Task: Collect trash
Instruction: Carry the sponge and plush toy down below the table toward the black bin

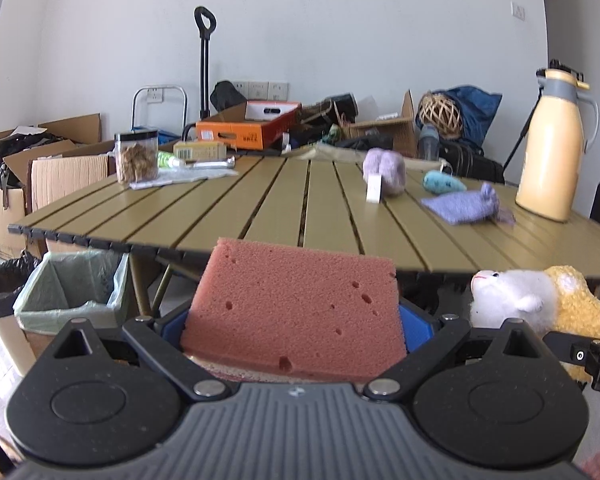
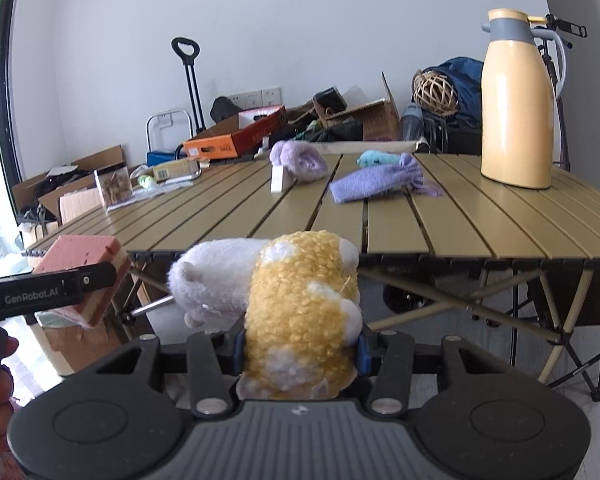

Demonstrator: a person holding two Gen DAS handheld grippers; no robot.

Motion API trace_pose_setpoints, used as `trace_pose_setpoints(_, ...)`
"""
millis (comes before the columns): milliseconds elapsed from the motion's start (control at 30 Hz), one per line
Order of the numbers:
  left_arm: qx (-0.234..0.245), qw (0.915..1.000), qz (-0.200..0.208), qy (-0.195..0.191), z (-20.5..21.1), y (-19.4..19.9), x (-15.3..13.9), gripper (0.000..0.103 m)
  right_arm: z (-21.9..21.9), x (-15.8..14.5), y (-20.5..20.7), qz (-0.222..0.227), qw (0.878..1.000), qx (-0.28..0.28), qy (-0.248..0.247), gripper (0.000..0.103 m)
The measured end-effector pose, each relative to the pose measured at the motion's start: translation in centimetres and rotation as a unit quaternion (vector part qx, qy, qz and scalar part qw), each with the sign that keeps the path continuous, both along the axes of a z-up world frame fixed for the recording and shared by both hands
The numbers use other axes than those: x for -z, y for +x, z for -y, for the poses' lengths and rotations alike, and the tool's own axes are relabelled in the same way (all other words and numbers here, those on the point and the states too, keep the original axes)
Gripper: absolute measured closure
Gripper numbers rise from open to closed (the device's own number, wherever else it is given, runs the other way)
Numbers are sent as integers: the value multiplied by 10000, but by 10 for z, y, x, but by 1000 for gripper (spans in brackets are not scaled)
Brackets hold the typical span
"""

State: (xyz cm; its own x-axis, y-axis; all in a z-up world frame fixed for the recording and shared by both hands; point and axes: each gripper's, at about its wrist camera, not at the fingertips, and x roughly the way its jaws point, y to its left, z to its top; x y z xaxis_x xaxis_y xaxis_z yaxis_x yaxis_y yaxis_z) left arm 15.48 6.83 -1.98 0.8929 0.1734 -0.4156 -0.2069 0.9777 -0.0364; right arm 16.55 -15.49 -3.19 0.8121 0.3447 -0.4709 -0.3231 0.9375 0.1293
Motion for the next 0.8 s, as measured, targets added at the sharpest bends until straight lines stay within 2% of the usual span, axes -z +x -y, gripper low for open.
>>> trace_pose_setpoints(467,119,9977,-663,-8,5,-16,33,5,-6,44,-24,-789,9965,-197,-212,55)
trace_pose_setpoints(800,202,9921,-1227,-137,9,-16,55,5,-2,67,-28,-1313,9905,-182,-352,55)
